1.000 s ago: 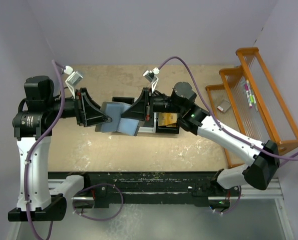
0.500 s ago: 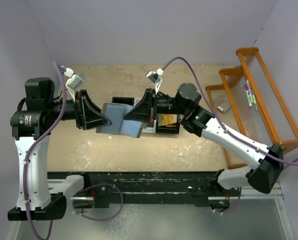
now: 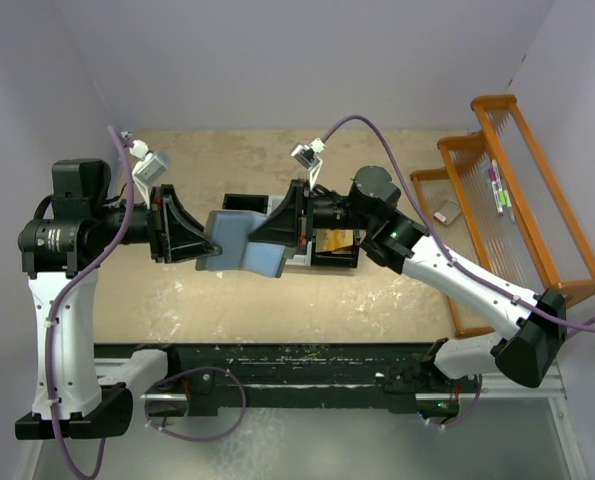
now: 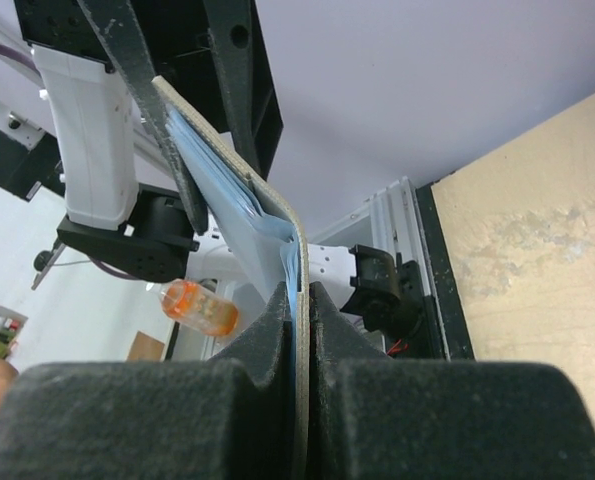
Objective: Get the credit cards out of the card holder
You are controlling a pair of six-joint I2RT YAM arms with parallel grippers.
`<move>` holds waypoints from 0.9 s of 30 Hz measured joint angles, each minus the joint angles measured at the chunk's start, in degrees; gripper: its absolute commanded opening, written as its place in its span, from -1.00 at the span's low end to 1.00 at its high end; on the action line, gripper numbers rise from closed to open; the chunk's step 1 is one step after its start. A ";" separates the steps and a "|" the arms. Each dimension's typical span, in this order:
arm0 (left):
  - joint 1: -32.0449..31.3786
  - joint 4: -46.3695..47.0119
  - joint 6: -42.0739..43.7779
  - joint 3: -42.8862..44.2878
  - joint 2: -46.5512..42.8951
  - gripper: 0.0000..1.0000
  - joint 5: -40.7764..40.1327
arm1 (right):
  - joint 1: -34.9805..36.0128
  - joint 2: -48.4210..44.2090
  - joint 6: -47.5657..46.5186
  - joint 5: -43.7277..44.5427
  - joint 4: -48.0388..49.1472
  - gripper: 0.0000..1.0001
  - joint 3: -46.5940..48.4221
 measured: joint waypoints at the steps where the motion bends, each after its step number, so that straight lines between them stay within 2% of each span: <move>1: 0.00 -0.61 0.37 0.35 0.17 -0.33 -0.04 | -0.09 0.00 -0.09 0.00 -0.28 -1.00 0.00; 5: 0.00 -3.04 3.08 2.10 0.79 -0.35 -1.22 | -0.33 0.00 -0.85 0.00 -1.86 -1.00 0.00; 13: 0.00 -3.76 6.16 2.45 -0.15 -0.36 -9.99 | -0.37 0.00 -1.95 0.02 -4.33 -1.00 0.00; 27: 0.00 -6.38 10.03 2.38 -0.55 -0.38 -11.37 | -0.37 0.00 -2.36 0.02 -5.03 -1.00 0.02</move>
